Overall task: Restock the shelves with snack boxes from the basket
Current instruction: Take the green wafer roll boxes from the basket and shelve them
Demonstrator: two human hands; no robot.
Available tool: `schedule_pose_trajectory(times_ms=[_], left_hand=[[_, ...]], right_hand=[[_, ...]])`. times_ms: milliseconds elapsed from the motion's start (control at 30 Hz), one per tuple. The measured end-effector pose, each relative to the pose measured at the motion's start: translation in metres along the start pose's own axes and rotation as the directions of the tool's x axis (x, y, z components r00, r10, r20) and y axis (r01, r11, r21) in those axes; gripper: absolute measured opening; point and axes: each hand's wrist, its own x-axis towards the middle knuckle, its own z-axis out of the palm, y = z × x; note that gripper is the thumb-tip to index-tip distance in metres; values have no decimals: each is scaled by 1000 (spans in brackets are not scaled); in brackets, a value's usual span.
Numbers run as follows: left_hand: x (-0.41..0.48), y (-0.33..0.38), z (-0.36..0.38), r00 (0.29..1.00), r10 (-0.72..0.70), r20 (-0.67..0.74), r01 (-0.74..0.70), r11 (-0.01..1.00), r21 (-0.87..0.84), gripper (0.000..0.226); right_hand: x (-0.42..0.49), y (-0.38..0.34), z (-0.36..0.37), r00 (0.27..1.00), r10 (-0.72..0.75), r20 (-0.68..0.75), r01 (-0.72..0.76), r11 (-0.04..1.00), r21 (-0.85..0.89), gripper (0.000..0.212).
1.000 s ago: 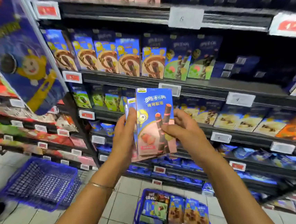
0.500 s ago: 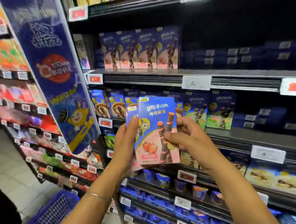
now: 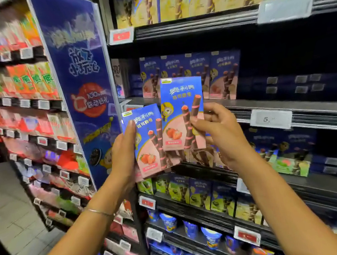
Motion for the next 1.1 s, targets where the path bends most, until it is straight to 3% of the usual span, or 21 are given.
schedule_pose_trajectory(times_ms=[167, 333, 600, 767, 900, 1100], left_hand=[[49, 20, -26, 993, 112, -43, -111, 994, 21, 91], [85, 25, -39, 986, 165, -12, -165, 986, 9, 91], [119, 18, -35, 984, 163, 65, -163, 987, -12, 91], [130, 12, -39, 988, 133, 74, -131, 991, -28, 82], [132, 15, -44, 987, 102, 121, -96, 994, -57, 88], [135, 10, -53, 989, 83, 122, -82, 997, -8, 71]], right_hand=[[85, -6, 44, 982, -60, -178, 65, 998, 27, 30], [153, 14, 78, 939, -141, -313, 104, 986, -131, 36], [213, 35, 121, 933, -248, -261, 84, 855, -512, 38], [228, 43, 133, 939, -257, -230, 69, 794, -604, 42], [237, 46, 137, 930, -264, -254, 31, 748, -663, 45], [245, 50, 141, 913, -286, -291, -18, 683, -730, 45]])
